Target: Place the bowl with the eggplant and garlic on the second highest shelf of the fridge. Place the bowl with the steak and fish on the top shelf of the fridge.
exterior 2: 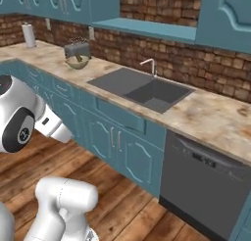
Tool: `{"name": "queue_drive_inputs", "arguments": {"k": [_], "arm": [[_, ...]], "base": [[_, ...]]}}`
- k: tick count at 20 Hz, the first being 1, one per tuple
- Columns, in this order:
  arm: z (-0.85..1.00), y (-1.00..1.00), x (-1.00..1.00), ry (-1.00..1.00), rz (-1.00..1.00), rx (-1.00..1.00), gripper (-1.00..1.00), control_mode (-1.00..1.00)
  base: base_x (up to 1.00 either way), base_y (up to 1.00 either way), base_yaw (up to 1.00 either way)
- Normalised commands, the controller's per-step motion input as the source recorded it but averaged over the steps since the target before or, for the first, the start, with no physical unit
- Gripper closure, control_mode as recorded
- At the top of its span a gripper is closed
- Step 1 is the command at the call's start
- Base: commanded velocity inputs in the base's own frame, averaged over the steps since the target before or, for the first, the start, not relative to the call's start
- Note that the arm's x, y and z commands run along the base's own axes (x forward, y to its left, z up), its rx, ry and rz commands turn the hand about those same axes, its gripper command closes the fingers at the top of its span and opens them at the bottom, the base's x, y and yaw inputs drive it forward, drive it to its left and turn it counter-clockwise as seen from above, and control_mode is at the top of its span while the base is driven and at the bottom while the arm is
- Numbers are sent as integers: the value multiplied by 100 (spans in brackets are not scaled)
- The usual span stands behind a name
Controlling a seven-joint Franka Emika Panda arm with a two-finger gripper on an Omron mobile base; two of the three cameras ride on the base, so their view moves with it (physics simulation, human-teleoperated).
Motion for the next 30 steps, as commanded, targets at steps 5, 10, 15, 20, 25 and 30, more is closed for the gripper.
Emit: {"name": "queue_drive_inputs", "arguments": {"k": [5, 10, 15, 20, 25, 30], "arm": [[0, 0, 0, 0, 0, 0, -100, 100], [0, 0, 0, 0, 0, 0, -100, 100], [0, 0, 0, 0, 0, 0, -100, 100], [0, 0, 0, 0, 0, 0, -100, 100], [0, 0, 0, 0, 0, 0, -100, 100], [0, 0, 0, 0, 0, 0, -100, 100]], "base": [[100, 100, -24], [100, 100, -38], [100, 100, -41], [100, 100, -36], [66, 100, -19], [58, 100, -1]]}}
